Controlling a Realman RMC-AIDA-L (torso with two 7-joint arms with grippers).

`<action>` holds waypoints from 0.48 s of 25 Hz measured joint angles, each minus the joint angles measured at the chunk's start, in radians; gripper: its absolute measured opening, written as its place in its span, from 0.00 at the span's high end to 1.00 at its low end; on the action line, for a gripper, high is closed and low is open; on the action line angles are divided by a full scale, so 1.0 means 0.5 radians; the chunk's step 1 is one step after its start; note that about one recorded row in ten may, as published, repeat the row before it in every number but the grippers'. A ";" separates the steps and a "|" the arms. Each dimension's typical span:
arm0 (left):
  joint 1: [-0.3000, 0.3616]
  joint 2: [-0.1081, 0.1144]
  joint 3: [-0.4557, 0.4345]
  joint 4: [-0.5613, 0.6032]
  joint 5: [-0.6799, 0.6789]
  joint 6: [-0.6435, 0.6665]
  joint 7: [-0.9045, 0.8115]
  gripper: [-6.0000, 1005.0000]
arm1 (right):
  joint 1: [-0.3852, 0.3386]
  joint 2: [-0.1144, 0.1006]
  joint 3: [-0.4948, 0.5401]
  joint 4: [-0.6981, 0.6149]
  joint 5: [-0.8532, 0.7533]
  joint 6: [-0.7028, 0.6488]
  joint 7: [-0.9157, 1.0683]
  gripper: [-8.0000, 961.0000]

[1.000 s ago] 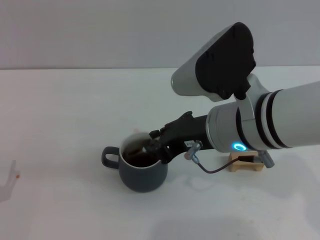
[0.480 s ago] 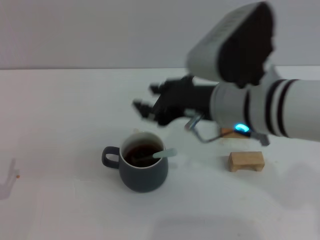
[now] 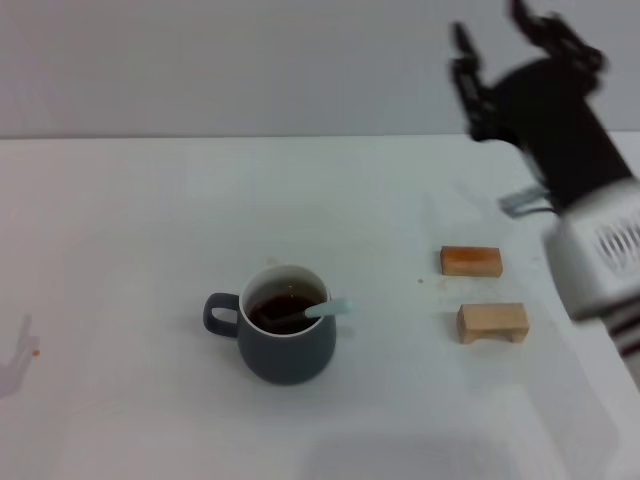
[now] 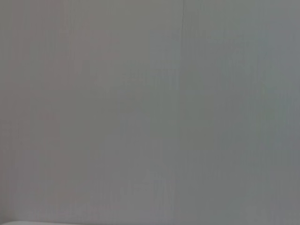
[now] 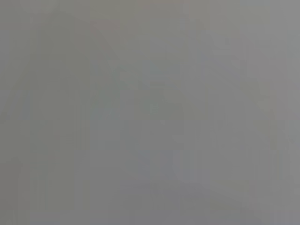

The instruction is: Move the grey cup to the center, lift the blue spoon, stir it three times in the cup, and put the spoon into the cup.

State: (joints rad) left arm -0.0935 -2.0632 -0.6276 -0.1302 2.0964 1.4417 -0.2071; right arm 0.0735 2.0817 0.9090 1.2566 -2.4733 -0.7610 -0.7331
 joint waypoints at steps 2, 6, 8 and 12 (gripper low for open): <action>-0.005 0.001 -0.009 0.000 -0.001 0.000 0.000 0.15 | 0.003 0.002 -0.114 -0.362 0.103 -0.525 0.081 0.42; -0.011 0.002 -0.022 0.000 -0.002 0.001 0.004 0.15 | 0.003 0.001 -0.226 -0.595 0.351 -0.782 0.177 0.39; -0.016 0.002 -0.026 0.006 -0.002 0.001 0.006 0.15 | -0.026 -0.001 -0.329 -0.772 0.554 -0.943 0.261 0.38; -0.030 0.001 -0.027 0.021 -0.002 -0.003 0.016 0.15 | -0.111 -0.008 -0.424 -0.938 0.680 -1.140 0.467 0.36</action>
State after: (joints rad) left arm -0.1085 -2.0628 -0.6411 -0.1200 2.0953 1.4404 -0.1993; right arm 0.0183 2.0778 0.6970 0.7878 -2.1331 -1.3309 -0.4996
